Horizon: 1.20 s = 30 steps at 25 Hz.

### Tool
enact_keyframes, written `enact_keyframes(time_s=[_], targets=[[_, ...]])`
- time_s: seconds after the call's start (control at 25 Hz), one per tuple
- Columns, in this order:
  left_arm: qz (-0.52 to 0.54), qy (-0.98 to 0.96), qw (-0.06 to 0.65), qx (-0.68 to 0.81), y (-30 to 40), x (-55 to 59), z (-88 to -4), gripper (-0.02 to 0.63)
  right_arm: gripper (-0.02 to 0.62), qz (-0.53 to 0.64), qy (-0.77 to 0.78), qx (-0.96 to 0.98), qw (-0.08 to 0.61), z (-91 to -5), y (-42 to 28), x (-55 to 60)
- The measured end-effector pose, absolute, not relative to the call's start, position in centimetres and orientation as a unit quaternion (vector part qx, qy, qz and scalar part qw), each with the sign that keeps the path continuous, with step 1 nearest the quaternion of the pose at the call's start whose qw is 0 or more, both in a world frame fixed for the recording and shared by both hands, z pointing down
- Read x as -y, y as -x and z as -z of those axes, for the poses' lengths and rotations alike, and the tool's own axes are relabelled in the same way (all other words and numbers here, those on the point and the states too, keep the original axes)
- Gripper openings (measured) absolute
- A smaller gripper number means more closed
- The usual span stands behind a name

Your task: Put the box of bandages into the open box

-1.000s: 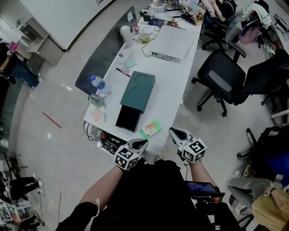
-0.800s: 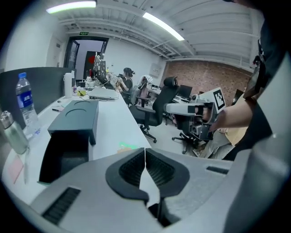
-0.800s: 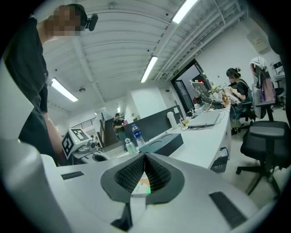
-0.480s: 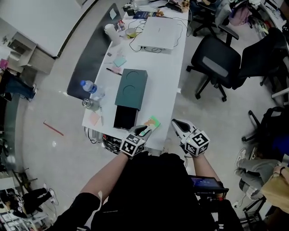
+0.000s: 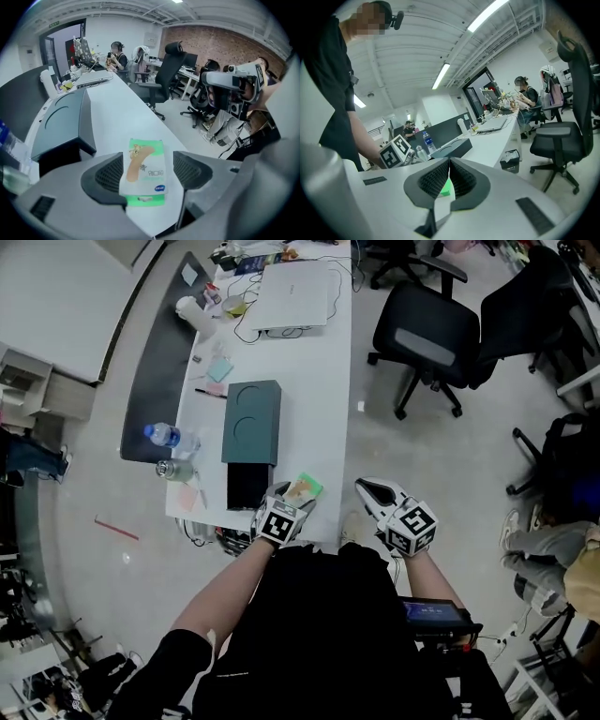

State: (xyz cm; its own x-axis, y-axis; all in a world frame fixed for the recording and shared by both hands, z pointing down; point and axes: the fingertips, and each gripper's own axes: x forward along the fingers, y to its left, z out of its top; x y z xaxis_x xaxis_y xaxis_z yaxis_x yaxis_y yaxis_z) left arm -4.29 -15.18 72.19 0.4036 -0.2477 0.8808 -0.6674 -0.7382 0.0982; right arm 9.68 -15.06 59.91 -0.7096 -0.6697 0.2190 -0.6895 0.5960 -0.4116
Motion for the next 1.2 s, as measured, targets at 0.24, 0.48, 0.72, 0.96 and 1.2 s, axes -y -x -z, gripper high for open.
enact_keyframes(time_s=[0.24,0.48,0.72,0.96,1.2], targets=[[-0.499,-0.790,0.233,0.270,4.6,15.4,-74.0,0.341,0.028,-0.240,-0.395,0.887,0.024,-60.3,-10.7,14.8],[-0.529,-0.774,0.228,0.263,4.9,15.0,-75.1,0.342,0.028,-0.243,-0.408,0.880,0.020,-60.4,-11.3,14.1],[-0.541,-0.765,0.232,0.263,5.4,14.9,-75.5,0.317,0.028,-0.246,-0.416,0.875,0.019,-60.6,-11.8,13.7],[-0.529,-0.769,0.240,0.267,5.2,14.8,-74.9,0.313,0.028,-0.247,-0.414,0.876,0.020,-60.6,-11.7,13.9],[-0.490,-0.785,0.267,0.269,4.4,14.5,-73.0,0.311,0.028,-0.245,-0.403,0.881,0.022,-60.4,-11.0,14.1]])
